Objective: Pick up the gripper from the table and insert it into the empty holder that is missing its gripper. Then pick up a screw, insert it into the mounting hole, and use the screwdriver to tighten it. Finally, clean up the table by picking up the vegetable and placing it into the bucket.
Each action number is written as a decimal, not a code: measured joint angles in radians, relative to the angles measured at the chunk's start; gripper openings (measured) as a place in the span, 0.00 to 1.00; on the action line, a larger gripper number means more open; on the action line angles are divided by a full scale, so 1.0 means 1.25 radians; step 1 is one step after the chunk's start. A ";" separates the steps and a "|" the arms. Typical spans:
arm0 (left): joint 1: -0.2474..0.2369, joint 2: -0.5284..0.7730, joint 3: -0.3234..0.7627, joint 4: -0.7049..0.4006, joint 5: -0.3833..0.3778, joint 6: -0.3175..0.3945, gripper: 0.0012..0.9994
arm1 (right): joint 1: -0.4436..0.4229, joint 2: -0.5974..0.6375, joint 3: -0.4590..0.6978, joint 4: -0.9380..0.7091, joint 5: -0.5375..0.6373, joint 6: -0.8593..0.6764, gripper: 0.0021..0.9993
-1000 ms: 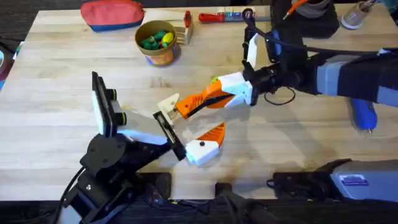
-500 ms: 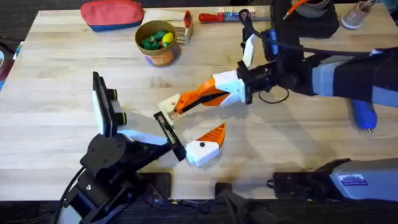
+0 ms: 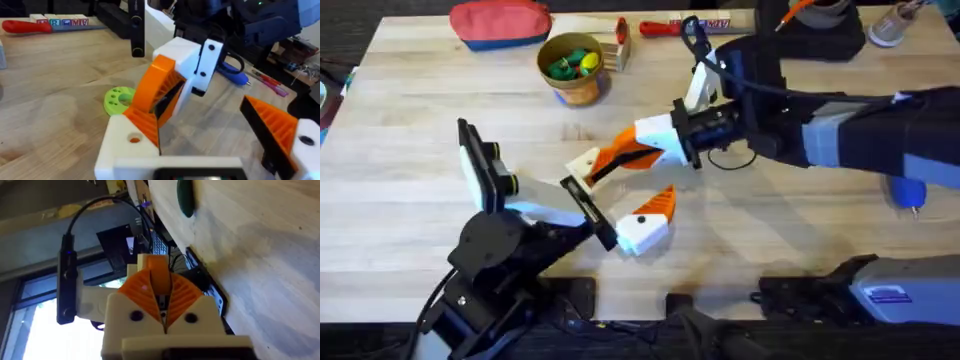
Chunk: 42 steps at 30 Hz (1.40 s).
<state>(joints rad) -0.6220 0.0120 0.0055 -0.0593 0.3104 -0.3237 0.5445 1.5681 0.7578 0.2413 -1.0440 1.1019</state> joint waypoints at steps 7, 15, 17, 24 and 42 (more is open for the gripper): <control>0.001 0.000 0.000 0.000 -0.012 -0.005 0.99 | 0.002 0.000 0.000 0.023 0.009 0.002 0.02; -0.012 0.000 0.000 0.003 0.042 0.003 0.99 | -0.014 0.000 0.000 0.047 -0.047 -0.039 0.67; -0.011 0.000 0.000 0.003 0.048 0.003 0.99 | -0.015 0.000 0.000 0.049 -0.058 -0.048 0.79; -0.011 0.000 0.000 0.004 0.052 0.005 0.99 | -0.036 0.000 0.000 0.053 -0.066 -0.127 0.99; -0.011 0.000 0.000 0.004 0.054 0.005 0.99 | -0.111 0.000 0.000 -0.051 -0.094 -0.312 0.99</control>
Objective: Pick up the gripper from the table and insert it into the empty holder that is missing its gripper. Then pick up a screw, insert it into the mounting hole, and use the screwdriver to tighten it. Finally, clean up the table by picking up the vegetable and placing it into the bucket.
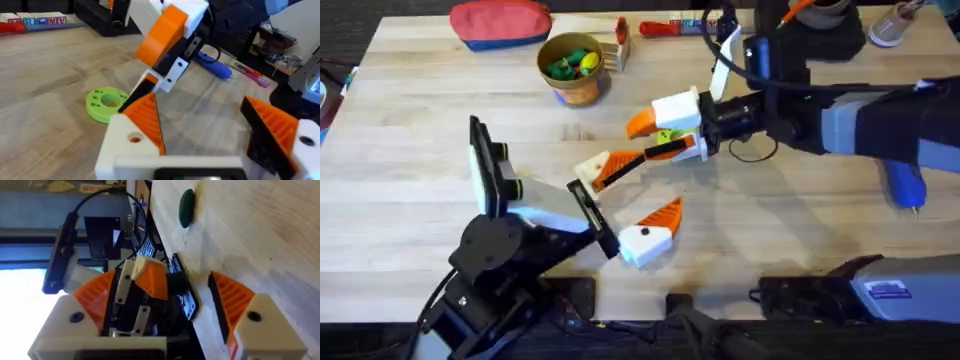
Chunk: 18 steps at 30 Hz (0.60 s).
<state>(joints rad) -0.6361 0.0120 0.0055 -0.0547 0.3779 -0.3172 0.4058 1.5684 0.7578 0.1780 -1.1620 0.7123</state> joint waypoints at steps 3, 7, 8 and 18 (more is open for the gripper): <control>0.000 0.000 0.000 0.000 0.000 0.000 0.99 | 0.019 0.000 0.000 0.000 -0.006 -0.006 0.93; 0.000 0.000 0.000 0.000 0.000 0.000 0.99 | 0.033 0.000 0.000 0.000 -0.009 -0.008 0.74; 0.000 0.000 0.000 0.000 0.000 0.000 0.99 | 0.035 0.000 0.000 0.000 -0.009 -0.008 0.71; 0.000 0.000 0.000 0.000 0.000 0.000 0.99 | 0.042 0.000 0.000 0.000 -0.011 -0.006 0.39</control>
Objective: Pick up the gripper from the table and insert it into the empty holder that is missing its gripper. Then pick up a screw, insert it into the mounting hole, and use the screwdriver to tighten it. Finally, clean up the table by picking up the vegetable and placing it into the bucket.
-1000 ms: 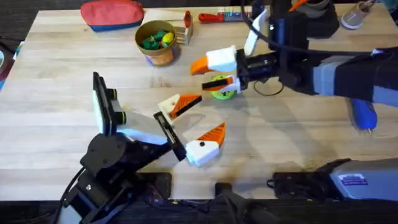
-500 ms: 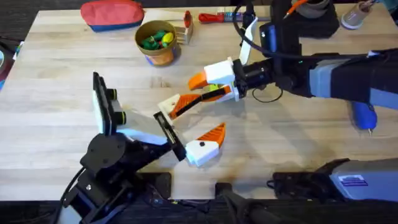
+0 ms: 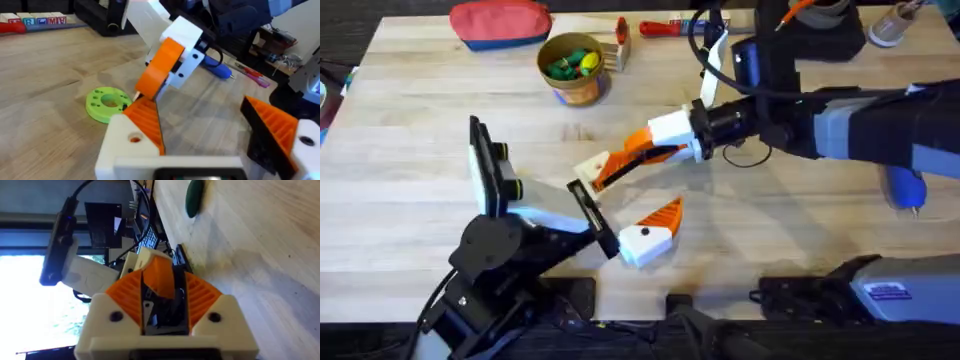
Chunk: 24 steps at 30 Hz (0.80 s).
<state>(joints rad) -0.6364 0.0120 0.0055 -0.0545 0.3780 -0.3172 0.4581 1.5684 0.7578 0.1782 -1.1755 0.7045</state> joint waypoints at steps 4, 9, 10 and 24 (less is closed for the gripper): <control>0.000 0.000 0.000 0.000 0.000 0.000 0.99 | 0.010 0.000 0.000 0.000 0.000 0.001 0.32; 0.000 0.000 0.000 0.000 0.000 0.001 0.99 | 0.019 0.000 0.000 -0.002 0.000 0.003 0.02; 0.000 0.000 0.000 0.000 0.000 0.002 0.99 | 0.018 0.000 0.000 -0.002 0.001 0.003 0.01; 0.001 0.000 0.000 -0.001 -0.008 0.002 0.99 | 0.032 0.000 0.000 0.001 0.034 0.032 0.00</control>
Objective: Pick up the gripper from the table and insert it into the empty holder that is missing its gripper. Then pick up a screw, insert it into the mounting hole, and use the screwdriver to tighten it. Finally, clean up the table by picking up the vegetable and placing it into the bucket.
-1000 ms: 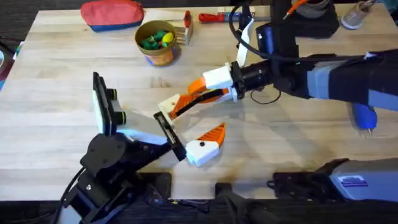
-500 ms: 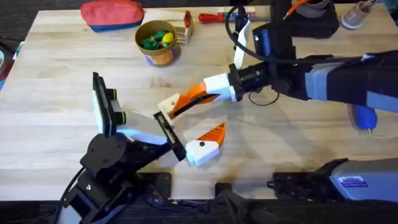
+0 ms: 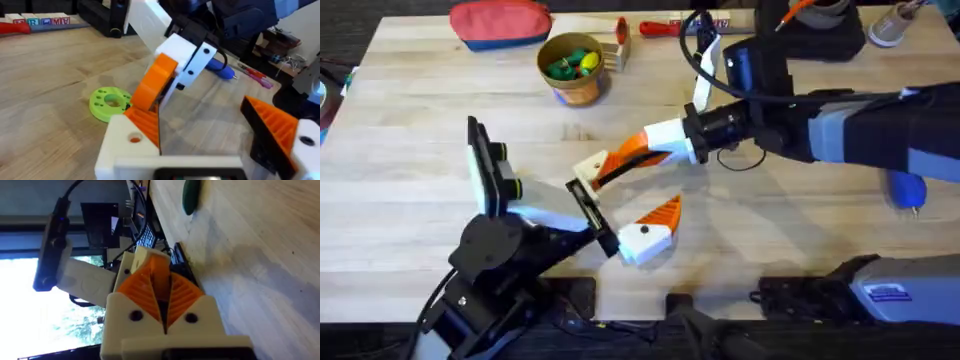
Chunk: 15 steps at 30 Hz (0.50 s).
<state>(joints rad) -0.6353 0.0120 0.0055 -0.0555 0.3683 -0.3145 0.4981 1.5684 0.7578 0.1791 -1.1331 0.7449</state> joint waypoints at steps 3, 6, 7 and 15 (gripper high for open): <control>0.002 0.000 0.000 -0.001 -0.008 -0.003 0.99 | 0.010 0.000 0.000 0.005 0.020 0.007 0.00; 0.003 0.000 0.000 -0.001 -0.013 -0.007 0.99 | 0.014 0.000 0.001 0.007 0.032 0.009 0.00; 0.003 0.000 0.000 -0.001 -0.014 -0.007 0.99 | 0.014 0.000 0.001 0.007 0.033 0.009 0.00; 0.003 0.000 0.000 -0.001 -0.013 -0.009 0.99 | 0.016 0.000 0.001 0.009 0.032 0.011 0.13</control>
<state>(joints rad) -0.6315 0.0120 0.0055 -0.0566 0.3515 -0.3254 0.5179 1.5684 0.7586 0.1902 -1.0927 0.7592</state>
